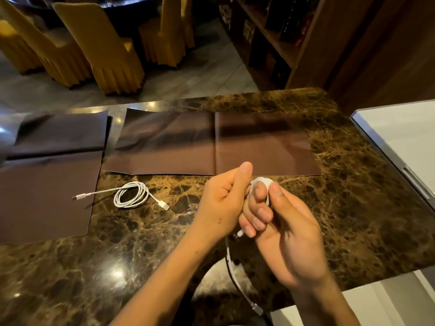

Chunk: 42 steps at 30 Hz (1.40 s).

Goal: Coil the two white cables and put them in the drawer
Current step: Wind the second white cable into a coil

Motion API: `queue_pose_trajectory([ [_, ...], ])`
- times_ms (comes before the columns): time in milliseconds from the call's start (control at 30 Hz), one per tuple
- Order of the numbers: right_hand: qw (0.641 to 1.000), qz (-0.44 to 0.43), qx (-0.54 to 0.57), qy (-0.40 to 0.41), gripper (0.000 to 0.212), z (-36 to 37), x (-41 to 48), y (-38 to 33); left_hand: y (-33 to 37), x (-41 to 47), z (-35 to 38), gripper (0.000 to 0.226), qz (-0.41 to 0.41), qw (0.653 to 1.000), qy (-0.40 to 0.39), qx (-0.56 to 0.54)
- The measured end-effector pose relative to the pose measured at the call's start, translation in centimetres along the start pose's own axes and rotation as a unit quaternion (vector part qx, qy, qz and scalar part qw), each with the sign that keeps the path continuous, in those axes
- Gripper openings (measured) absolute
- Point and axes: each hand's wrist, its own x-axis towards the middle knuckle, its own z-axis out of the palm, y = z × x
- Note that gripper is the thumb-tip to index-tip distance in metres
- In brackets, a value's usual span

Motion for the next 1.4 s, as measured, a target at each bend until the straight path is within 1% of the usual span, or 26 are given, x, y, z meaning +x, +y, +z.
queue_pose_trajectory([
  [100,0.999,-0.028,0.022,0.006,0.031,0.0,0.8,-1.8,-1.0,-1.0,0.2,0.058,0.013,0.998,-0.015,0.052],
  [167,0.998,-0.043,0.032,0.023,0.032,-0.4,1.8,-3.0,-1.6,-2.5,0.7,0.056,-0.005,0.997,-0.029,0.071],
  [233,0.997,-0.052,0.018,0.059,0.030,-0.9,2.8,-3.3,-1.5,-3.9,1.4,0.049,-0.025,0.996,-0.050,0.069],
  [300,0.993,-0.060,-0.030,0.095,0.028,-1.4,3.5,-2.6,-1.2,-4.4,1.7,0.047,-0.029,0.995,-0.063,0.076],
  [367,0.988,-0.069,-0.078,0.117,0.027,-2.0,4.0,-1.6,-0.9,-4.2,1.4,0.046,-0.024,0.992,-0.069,0.107],
  [500,0.981,-0.068,-0.138,0.121,0.029,-3.2,4.6,0.2,-0.5,-4.3,0.3,0.048,-0.039,0.979,-0.090,0.176],
  [567,0.977,-0.060,-0.171,0.114,0.029,-3.9,4.7,0.9,0.1,-4.4,-0.4,0.047,-0.046,0.976,-0.098,0.188],
  [667,0.950,-0.074,-0.279,0.120,0.029,-5.0,4.8,1.6,2.1,-4.7,-1.4,0.049,-0.042,0.965,-0.128,0.224],
  [733,0.936,-0.071,-0.315,0.137,0.030,-5.9,4.7,2.2,3.5,-5.1,-2.0,0.052,-0.021,0.958,-0.145,0.246],
  [800,0.938,-0.053,-0.314,0.141,0.030,-6.6,4.2,3.1,4.5,-5.0,-2.9,0.053,0.007,0.951,-0.146,0.274],
  [867,0.941,-0.040,-0.312,0.123,0.031,-6.7,3.3,4.4,4.7,-4.1,-4.0,0.052,0.023,0.948,-0.130,0.291],
  [1000,0.937,-0.012,-0.337,0.087,0.041,-4.9,1.5,6.7,4.2,-1.4,-5.9,0.056,0.035,0.949,-0.105,0.297],
  [1100,0.937,0.010,-0.345,0.055,0.044,-3.1,0.5,8.0,3.1,0.4,-6.6,0.062,0.036,0.954,-0.066,0.290],
  [1267,0.961,0.052,-0.272,0.011,0.042,-0.7,-0.1,8.0,1.6,1.5,-7.4,0.064,0.018,0.975,-0.055,0.217],
  [1400,0.985,0.066,-0.158,-0.030,0.038,0.7,-0.6,7.0,0.2,0.7,-7.0,0.063,-0.016,0.990,-0.058,0.125],
])
